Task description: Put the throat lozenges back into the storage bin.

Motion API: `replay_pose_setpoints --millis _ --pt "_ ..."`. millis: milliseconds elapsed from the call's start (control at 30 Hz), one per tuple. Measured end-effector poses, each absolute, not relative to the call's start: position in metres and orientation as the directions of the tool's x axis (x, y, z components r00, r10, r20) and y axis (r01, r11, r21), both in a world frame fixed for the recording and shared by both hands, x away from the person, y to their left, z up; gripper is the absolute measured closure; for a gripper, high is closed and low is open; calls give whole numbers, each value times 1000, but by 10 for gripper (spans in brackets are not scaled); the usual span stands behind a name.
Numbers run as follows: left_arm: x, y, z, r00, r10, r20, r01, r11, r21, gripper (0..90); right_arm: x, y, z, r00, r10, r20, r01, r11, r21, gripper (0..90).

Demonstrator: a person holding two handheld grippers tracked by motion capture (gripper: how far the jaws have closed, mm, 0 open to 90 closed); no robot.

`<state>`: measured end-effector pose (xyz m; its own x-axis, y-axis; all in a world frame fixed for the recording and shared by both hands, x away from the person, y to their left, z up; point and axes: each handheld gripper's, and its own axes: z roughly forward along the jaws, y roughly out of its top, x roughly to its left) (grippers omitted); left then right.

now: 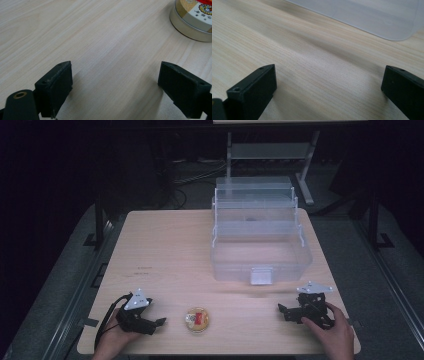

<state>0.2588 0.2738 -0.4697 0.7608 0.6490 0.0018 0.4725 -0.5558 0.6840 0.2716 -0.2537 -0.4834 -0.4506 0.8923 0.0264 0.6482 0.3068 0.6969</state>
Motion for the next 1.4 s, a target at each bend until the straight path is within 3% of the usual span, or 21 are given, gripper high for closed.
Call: replay_pose_setpoints --millis 1400 --pt "261 260 -441 808 588 -41 472 -603 644 128 272 -254 -483 -451 892 26 648 307 697 0"
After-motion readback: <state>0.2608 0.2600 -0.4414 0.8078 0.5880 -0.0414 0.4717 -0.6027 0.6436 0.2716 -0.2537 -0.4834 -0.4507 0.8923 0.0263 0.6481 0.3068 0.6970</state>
